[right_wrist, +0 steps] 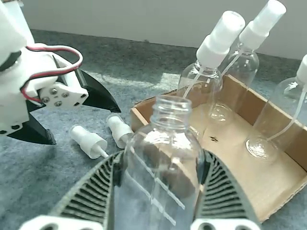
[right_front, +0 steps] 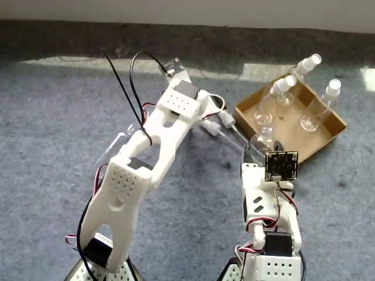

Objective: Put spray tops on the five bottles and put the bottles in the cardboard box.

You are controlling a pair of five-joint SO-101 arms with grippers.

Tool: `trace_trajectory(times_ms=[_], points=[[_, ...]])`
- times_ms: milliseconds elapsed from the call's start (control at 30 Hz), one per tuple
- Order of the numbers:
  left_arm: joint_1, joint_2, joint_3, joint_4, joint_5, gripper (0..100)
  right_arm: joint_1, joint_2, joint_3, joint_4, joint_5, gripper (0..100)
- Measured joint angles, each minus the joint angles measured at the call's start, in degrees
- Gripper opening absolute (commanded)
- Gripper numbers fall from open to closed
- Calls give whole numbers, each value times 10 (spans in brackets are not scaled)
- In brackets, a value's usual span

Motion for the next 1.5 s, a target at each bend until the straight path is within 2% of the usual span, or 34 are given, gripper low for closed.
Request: trace_trajectory(times_ms=[200, 567, 1167, 1500], points=[[3, 31, -33, 38, 1, 389, -3, 0, 0, 0, 0, 84], [3, 66, -53, 46, 1, 389, -3, 0, 0, 0, 0, 84], [-3, 67, -64, 152, 1, 389, -3, 0, 0, 0, 0, 84], [-3, 67, -64, 161, 1, 389, -3, 0, 0, 0, 0, 84]])
